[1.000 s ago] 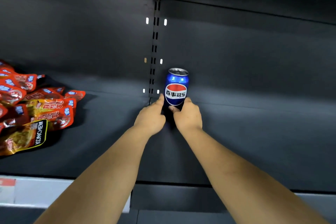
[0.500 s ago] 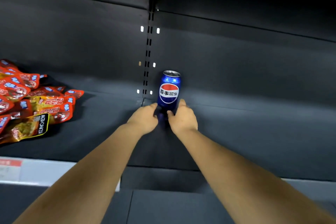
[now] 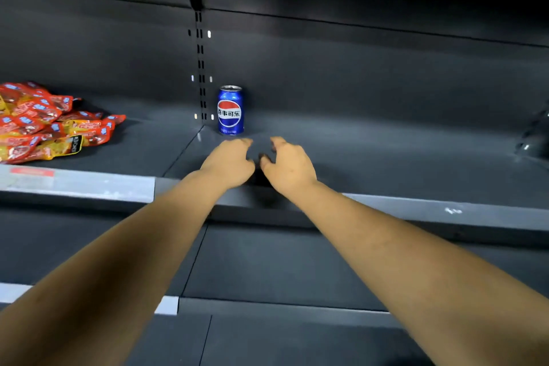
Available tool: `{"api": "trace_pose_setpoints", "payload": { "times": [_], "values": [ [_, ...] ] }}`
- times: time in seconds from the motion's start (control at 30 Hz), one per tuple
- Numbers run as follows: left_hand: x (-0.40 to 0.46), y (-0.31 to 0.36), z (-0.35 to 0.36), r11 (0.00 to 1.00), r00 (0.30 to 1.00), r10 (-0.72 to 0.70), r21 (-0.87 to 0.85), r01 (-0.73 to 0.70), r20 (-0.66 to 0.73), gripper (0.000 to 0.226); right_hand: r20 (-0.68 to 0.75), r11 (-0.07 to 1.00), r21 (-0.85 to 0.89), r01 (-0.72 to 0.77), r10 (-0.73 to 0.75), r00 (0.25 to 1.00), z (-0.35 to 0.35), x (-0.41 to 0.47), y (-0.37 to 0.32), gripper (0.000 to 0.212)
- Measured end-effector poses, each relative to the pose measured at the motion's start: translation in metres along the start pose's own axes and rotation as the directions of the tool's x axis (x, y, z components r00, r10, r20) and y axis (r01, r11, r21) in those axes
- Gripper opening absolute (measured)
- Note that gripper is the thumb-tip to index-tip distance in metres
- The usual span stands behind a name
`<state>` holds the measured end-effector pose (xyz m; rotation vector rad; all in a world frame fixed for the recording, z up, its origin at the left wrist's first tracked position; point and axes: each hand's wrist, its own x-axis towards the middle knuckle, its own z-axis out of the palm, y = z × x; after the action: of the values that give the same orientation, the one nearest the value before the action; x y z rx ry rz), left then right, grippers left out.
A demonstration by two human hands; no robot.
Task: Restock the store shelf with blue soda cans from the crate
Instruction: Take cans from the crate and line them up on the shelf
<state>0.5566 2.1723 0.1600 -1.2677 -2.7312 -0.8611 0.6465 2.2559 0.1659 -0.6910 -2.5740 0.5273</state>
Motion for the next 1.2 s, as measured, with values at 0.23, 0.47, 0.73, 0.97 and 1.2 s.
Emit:
{"api": "trace_pose_setpoints", "payload": {
  "times": [0.23,0.47,0.73,0.97,1.2],
  "values": [
    [-0.06,0.065,0.022,1.0,0.995,0.002,0.016,0.0,-0.098,0.05,0.028,0.998,0.022,0.051,-0.052,0.998,-0.031,-0.062,0.035,0.037],
    [-0.108,0.095,0.065,0.982,0.996,-0.046,0.178,0.059,-0.076,0.041,0.097,1.0,0.015,0.007,-0.008,0.995,-0.033,-0.11,0.076,0.033],
    [-0.133,0.08,0.149,0.963,0.966,-0.122,0.263,0.06,0.227,0.037,0.346,0.98,-0.012,-0.201,0.193,0.918,0.027,-0.15,0.139,0.028],
    [-0.156,0.039,0.209,0.961,0.866,-0.202,0.265,0.084,0.458,0.026,0.556,0.887,0.043,-0.459,0.361,0.749,0.085,-0.174,0.176,0.021],
    [-0.18,-0.011,0.254,0.949,0.764,-0.274,0.296,0.114,0.584,0.03,0.598,0.784,-0.001,-0.621,0.498,0.628,0.138,-0.208,0.216,0.021]
  ]
}}
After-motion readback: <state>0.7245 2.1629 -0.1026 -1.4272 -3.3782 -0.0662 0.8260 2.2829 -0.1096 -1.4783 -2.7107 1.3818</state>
